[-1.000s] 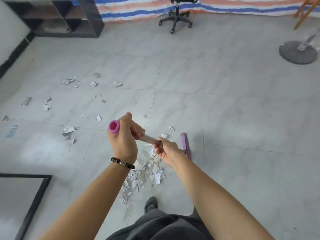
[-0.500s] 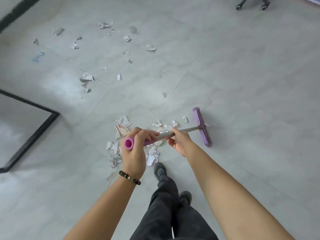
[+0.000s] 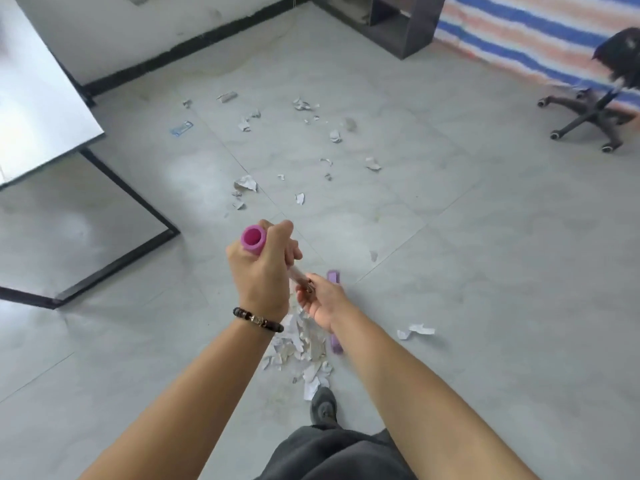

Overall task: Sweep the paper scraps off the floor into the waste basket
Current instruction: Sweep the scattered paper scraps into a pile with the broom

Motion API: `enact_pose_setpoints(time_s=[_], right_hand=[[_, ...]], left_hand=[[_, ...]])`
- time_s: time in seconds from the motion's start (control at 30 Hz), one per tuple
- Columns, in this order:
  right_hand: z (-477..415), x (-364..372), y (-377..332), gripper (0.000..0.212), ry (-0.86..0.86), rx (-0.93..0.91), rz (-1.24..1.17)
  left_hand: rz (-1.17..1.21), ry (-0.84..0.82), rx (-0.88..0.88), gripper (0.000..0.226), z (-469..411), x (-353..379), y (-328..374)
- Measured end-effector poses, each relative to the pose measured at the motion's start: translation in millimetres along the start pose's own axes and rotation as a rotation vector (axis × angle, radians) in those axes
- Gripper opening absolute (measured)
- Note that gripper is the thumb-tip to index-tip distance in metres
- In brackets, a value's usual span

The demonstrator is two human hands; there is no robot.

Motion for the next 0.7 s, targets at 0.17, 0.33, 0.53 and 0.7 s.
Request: enact_pose_setpoints(time_s=[0.17, 0.33, 0.53, 0.7], right_hand=[[-4.9, -39.1, -74.6, 0.02, 0.11, -0.081, 0.042], [-26.9, -110.2, -142.8, 0.016, 0.203, -0.083, 0.079], [-76.3, -192.5, -197.5, 0.018, 0.237, 0.061, 0.214], [-95.3, -209.5, -186.8, 0.018, 0.137, 0.283, 0.238]], left_hand=[[0.055, -0.095, -0.023, 0.026, -13.8, 46.6, -21.6], [0.065, -0.13, -0.109, 0.031, -17.9, 105.3, -72.7], [-0.005, 0.062, -0.193, 0.035, -22.2, 172.5, -144.2], [-0.085, 0.274, -0.122, 0.028, -13.9, 213.1, -161.3]])
Point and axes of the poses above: each hand's wrist, its own z-axis away from the middle knuckle, its own x-axis out of the palm, y = z × x, the point moved 4 cm from there along -z, towards the middle knuckle, and after that the axes turned 4 degrees about z, right-handed, at the moved point
